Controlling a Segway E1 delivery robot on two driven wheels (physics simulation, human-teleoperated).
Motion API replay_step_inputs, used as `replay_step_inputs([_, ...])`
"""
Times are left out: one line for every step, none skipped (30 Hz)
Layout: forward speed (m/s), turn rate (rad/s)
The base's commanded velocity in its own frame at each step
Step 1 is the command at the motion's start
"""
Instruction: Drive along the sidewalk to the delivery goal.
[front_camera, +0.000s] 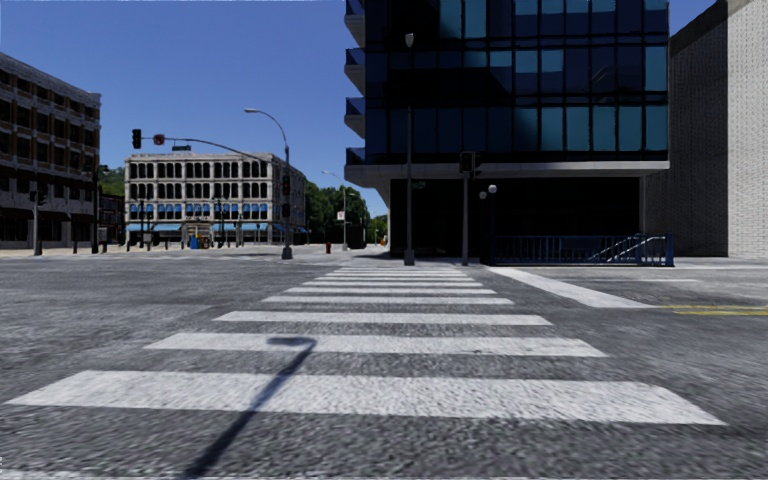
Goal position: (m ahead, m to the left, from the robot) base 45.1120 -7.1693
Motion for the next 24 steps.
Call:
replay_step_inputs([2.00, 0.00])
replay_step_inputs([2.00, 0.00])
replay_step_inputs([2.00, 0.00])
replay_step_inputs([2.00, 0.00])
replay_step_inputs([2.00, 0.00])
replay_step_inputs([2.00, 0.00])
replay_step_inputs([2.00, 0.00])
replay_step_inputs([2.00, 0.00])
replay_step_inputs([2.00, 0.00])
replay_step_inputs([2.00, 0.00])
replay_step_inputs([2.00, 0.00])
replay_step_inputs([2.00, 0.00])
replay_step_inputs([2.00, 0.00])
replay_step_inputs([2.00, 0.00])
replay_step_inputs([2.00, 0.00])
replay_step_inputs([2.00, 0.00])
replay_step_inputs([2.00, 0.00])
replay_step_inputs([2.00, 0.00])
replay_step_inputs([2.00, 0.00])
replay_step_inputs([2.00, 0.00])
replay_step_inputs([2.00, 0.00])
replay_step_inputs([2.00, 0.00])
replay_step_inputs([2.00, 0.00])
replay_step_inputs([2.00, 0.00])
